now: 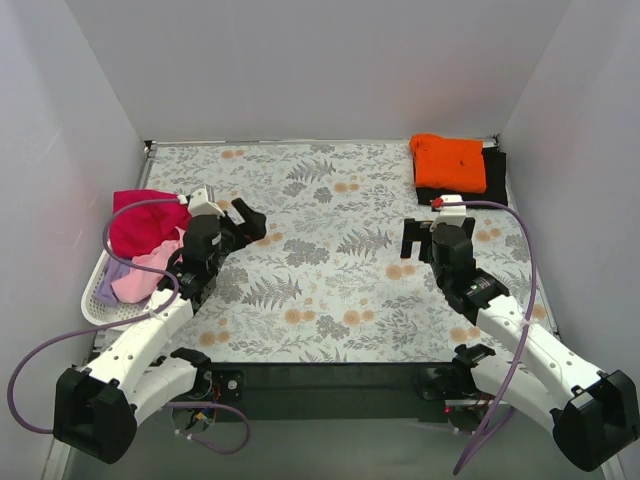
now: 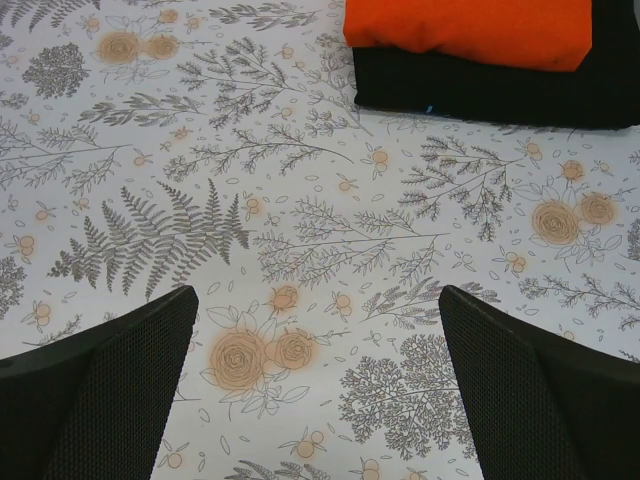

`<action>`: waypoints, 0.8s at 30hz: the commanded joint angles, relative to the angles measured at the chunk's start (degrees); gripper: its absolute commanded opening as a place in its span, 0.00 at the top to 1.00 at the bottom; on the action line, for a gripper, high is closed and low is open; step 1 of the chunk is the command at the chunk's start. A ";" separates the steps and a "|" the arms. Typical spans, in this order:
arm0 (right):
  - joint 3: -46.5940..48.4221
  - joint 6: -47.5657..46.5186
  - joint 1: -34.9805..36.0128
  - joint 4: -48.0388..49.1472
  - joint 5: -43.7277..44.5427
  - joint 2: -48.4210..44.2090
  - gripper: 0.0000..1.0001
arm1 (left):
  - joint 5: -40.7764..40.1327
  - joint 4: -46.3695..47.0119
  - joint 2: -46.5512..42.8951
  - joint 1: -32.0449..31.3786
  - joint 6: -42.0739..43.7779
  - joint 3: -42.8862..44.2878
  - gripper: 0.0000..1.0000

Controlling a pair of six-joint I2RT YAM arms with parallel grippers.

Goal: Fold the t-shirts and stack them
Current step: Grab the tshirt from the pile

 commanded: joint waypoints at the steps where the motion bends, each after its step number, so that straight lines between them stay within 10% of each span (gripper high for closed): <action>1: 1.00 -0.18 -0.14 0.83 1.29 -0.29 0.02 | -4.28 0.29 -0.40 -0.03 1.61 0.18 0.07; 14: 1.53 0.26 -0.14 0.83 -1.08 2.70 0.01 | -12.73 3.10 4.68 0.66 7.31 2.46 0.02; 24: 0.21 -0.09 -0.14 1.01 -0.02 -0.64 0.02 | -12.02 -2.69 12.70 17.28 2.48 11.87 0.02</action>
